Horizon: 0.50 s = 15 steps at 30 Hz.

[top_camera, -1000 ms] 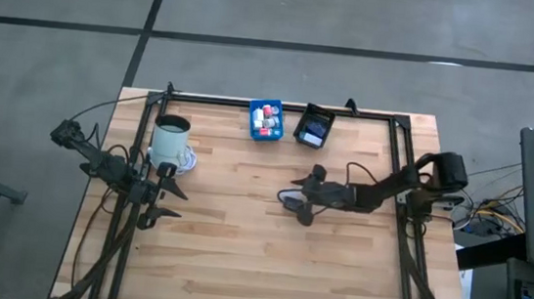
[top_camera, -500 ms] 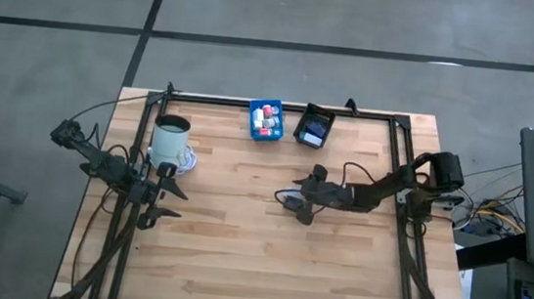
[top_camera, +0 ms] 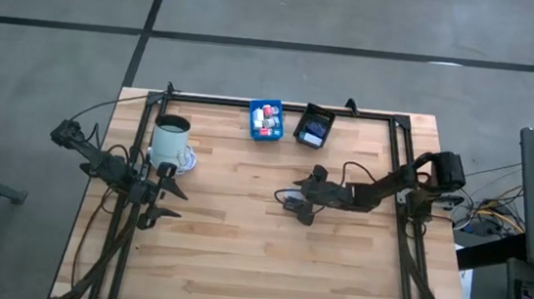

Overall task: Pick & Place Office items
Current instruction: Put the white digital clock into the black basket

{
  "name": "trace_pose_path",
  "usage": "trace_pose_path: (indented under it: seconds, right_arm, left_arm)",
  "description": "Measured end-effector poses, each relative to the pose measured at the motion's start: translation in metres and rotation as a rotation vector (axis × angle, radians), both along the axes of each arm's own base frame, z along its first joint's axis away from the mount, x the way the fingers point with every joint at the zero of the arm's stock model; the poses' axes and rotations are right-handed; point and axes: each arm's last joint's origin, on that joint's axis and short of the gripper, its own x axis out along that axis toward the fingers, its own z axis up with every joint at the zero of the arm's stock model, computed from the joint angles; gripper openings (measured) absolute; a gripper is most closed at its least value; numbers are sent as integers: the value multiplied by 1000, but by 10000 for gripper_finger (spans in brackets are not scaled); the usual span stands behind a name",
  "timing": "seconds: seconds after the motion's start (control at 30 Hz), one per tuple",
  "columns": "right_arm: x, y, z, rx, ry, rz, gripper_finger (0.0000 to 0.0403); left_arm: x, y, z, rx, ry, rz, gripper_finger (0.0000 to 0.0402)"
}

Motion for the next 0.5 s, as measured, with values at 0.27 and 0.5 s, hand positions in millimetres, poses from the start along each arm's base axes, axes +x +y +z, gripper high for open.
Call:
trace_pose_path:
  seconds: [0.27,0.5]
  right_arm:
    - [-1,0,2,5,5,1,242]
    - [-3,-2,1,4,20,-36,237]
  left_arm:
    - [0,0,0,0,0,0,234]
    - [0,0,0,0,0,0,234]
